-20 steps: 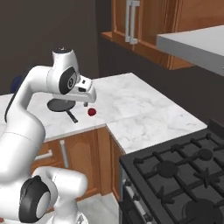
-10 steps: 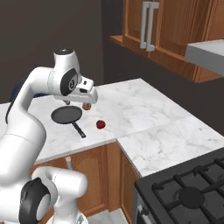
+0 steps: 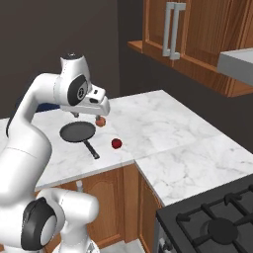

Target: Place the pan on the rear left burner on the stove. Then place the tomato and the onion in the pan and turn on the rear left burner.

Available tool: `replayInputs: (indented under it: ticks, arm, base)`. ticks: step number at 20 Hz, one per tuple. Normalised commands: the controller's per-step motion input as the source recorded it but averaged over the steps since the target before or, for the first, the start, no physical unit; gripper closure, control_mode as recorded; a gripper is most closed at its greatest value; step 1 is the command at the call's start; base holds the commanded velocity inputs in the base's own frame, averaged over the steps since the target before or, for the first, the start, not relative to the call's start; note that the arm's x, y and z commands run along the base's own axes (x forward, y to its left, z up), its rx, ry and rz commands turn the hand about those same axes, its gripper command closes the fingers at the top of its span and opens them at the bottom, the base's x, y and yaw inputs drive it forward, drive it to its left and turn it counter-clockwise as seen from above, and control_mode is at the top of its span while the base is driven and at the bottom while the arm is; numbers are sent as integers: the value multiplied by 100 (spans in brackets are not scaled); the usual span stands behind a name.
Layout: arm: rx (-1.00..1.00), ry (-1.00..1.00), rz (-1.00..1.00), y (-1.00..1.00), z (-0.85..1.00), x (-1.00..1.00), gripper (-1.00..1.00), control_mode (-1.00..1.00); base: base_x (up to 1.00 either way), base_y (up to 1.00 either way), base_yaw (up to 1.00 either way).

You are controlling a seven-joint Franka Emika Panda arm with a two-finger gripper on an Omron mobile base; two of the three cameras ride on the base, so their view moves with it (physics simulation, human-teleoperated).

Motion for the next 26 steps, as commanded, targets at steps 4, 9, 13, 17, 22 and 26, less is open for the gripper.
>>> replayInputs:
  ticks: [4,9,13,17,22,26]
  arm:
    - [0,0,0,0,0,0,-100,100]
    - [0,0,0,0,0,0,-100,100]
    - [0,0,0,0,0,0,-100,100]
    - [0,0,1,0,0,0,-100,-100]
    - [-3,1,23,28,-17,0,-100,-100]
    - [-12,10,33,37,-39,2,-100,-100]
  base:
    - [0,0,0]
    - [0,0,0]
    - [0,0,0]
    - [0,0,0]
    - [0,0,0]
    - [0,0,0]
